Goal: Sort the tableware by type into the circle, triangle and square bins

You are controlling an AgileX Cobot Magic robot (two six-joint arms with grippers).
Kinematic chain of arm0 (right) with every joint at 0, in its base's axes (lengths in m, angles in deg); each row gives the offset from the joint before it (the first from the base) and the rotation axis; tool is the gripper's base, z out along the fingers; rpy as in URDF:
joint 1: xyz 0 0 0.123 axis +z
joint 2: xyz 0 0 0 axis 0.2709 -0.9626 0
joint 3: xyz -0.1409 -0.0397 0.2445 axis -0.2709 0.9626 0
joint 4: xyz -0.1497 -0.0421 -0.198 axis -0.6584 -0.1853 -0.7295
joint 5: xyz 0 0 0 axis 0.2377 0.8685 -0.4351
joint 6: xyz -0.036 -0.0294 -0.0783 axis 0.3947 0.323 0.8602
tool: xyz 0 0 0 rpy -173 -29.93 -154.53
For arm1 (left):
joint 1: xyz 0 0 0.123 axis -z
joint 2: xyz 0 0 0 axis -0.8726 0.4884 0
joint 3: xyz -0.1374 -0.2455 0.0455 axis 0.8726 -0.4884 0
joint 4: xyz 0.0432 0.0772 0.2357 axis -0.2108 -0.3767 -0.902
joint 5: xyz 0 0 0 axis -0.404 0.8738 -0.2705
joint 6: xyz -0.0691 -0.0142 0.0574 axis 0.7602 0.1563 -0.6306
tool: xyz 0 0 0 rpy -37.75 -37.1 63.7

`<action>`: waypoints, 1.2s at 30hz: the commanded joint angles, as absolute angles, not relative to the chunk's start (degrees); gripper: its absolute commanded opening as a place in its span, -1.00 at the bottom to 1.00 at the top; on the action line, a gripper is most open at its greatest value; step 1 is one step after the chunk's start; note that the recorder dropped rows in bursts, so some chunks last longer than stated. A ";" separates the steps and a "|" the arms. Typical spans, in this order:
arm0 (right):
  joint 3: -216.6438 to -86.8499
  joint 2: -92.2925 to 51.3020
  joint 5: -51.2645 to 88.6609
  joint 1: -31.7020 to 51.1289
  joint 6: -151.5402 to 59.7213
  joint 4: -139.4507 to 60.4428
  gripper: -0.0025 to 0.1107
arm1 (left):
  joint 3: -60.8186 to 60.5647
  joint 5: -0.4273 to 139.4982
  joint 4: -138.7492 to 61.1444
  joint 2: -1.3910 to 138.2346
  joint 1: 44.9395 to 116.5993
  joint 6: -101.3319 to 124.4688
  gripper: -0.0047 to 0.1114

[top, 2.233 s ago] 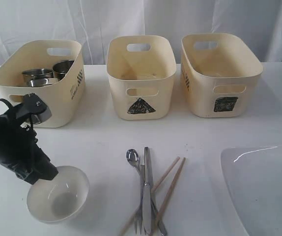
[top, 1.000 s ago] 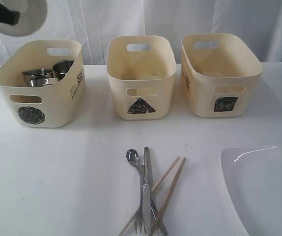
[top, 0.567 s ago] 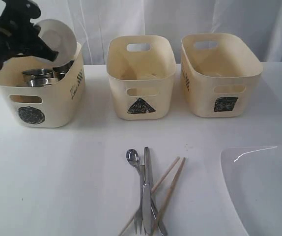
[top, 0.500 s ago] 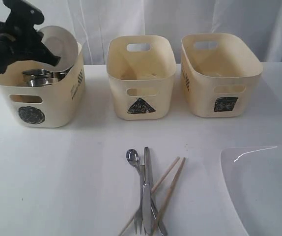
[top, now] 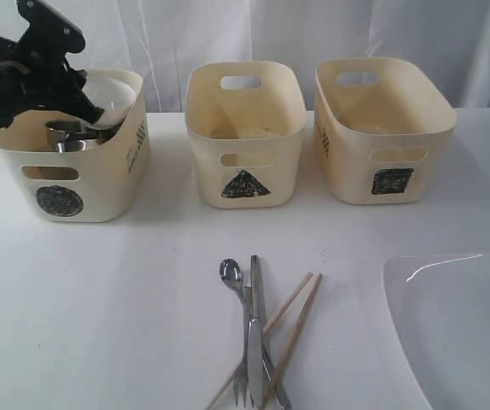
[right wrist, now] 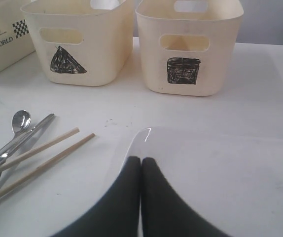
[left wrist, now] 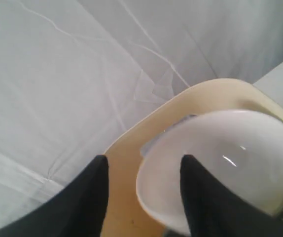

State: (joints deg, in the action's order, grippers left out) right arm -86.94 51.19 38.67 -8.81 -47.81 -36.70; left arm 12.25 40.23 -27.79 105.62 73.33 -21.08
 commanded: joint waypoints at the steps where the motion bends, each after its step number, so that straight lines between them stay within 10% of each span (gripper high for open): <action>1: -86.85 51.30 38.38 -8.79 -47.92 -36.59 -0.96 | 12.58 41.47 -26.83 103.60 73.40 -21.18 0.08; 15: -86.85 51.30 38.38 -8.79 -47.92 -36.59 -0.96 | 12.58 63.11 -17.32 85.16 73.40 -20.14 0.04; 21: -86.85 51.30 38.38 -8.79 -47.92 -36.59 -0.96 | 12.58 85.20 -14.68 77.88 73.40 -7.70 -0.92; 36: -86.85 51.30 38.38 -8.79 -47.92 -36.59 -0.96 | -5.96 99.18 -33.90 52.29 73.40 23.72 -0.92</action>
State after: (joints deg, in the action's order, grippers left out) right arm -86.94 51.19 38.67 -8.81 -47.81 -36.70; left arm -0.78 101.08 -31.84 58.25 73.33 20.19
